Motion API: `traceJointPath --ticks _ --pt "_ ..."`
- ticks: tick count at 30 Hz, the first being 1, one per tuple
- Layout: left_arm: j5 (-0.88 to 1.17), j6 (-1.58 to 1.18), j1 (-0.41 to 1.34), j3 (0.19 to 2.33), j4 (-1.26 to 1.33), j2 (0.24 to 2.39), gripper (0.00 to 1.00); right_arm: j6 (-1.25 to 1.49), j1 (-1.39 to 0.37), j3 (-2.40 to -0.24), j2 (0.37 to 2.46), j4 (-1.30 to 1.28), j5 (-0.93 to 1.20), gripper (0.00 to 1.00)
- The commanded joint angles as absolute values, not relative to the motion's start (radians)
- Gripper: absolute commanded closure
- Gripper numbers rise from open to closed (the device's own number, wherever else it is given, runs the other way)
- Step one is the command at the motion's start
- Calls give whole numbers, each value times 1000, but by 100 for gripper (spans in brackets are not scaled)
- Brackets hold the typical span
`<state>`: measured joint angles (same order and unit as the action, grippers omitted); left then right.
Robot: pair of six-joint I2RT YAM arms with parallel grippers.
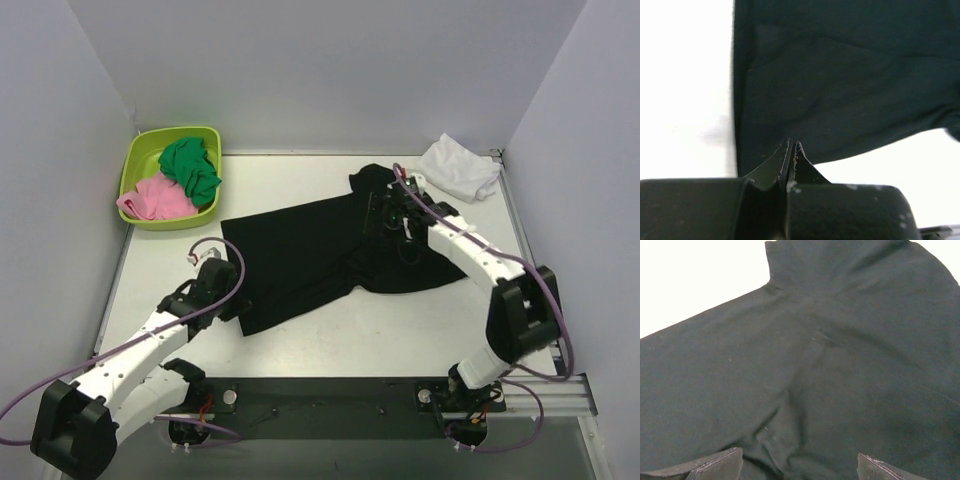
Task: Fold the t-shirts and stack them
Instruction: Fold the flattened tshirt in 1/3 of the way
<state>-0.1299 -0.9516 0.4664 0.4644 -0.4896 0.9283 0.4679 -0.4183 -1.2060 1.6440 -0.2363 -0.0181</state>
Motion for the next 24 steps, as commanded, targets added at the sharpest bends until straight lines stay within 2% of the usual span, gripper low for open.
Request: traceJointPath --ticks 1,5,8,16,24 --pt "-45 -910 465 589 -453 907 100 482 -393 -1053 1447 -285 -92 0" --pt "5 -930 482 656 -367 1017 100 486 -364 -928 1306 -285 -80 0" --pt "43 -954 525 684 -270 1126 99 505 -342 -890 1275 -288 -42 0" --pt "8 -1003 653 765 -132 1382 100 534 -270 -790 1314 -173 99 0" --pt "8 -1020 666 747 -103 1428 100 526 -212 -778 1393 -104 201 0"
